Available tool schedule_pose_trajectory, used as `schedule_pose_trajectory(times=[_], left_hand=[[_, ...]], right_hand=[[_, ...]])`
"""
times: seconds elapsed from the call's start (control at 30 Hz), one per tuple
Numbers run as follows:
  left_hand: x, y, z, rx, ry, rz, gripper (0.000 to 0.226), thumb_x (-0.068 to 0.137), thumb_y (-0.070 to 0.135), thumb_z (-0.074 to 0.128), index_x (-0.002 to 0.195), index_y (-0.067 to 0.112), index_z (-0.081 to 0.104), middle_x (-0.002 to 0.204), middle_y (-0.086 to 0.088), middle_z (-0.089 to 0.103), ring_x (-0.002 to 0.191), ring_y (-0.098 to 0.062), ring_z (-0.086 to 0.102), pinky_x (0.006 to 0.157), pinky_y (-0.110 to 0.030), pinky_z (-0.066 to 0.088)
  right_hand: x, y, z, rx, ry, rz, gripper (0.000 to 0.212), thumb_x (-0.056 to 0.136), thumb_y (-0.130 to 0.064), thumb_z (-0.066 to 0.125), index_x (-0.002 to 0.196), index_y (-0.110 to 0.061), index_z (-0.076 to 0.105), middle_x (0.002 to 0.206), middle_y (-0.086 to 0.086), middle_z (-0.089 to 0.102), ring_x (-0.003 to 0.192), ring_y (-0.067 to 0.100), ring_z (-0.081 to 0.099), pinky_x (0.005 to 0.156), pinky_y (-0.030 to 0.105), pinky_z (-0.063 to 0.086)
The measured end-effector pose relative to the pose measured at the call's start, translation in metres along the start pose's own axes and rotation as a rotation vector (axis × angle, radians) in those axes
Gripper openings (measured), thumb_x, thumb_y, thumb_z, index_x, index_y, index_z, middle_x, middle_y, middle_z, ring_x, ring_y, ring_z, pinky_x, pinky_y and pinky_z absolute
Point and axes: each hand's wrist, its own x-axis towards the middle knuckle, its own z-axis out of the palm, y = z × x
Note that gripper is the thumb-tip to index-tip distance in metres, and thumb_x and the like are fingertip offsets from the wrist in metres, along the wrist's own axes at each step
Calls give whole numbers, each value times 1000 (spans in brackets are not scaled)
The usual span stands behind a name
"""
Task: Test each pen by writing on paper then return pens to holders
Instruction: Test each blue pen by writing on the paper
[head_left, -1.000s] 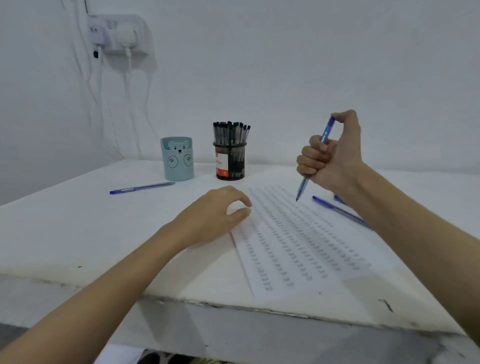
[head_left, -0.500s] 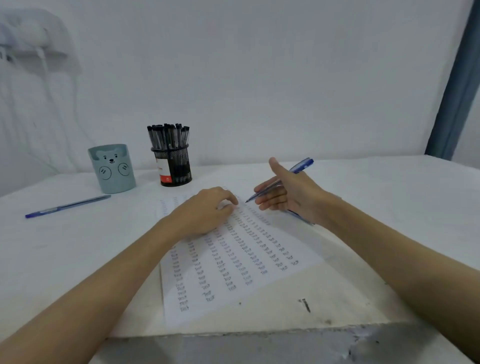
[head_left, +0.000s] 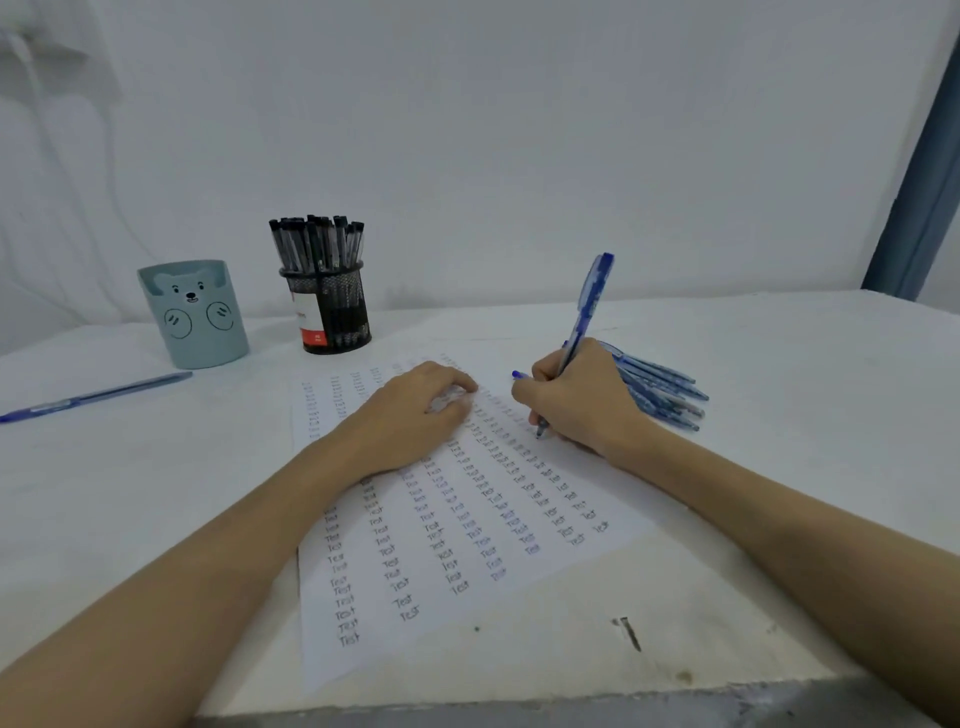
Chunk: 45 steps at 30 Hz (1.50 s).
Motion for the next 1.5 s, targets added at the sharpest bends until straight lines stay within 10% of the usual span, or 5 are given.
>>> schedule_pose_trajectory(times=[1.5], left_hand=[[0, 0, 0, 3, -12, -26, 30, 98, 32, 43, 125, 26, 53, 131, 7, 47, 118, -7, 41, 89, -18, 26]], right_hand=[[-4, -4, 1, -101, 11, 18, 44, 77, 3, 51, 42, -13, 30, 36, 2, 40, 24, 6, 38, 29, 13, 25]])
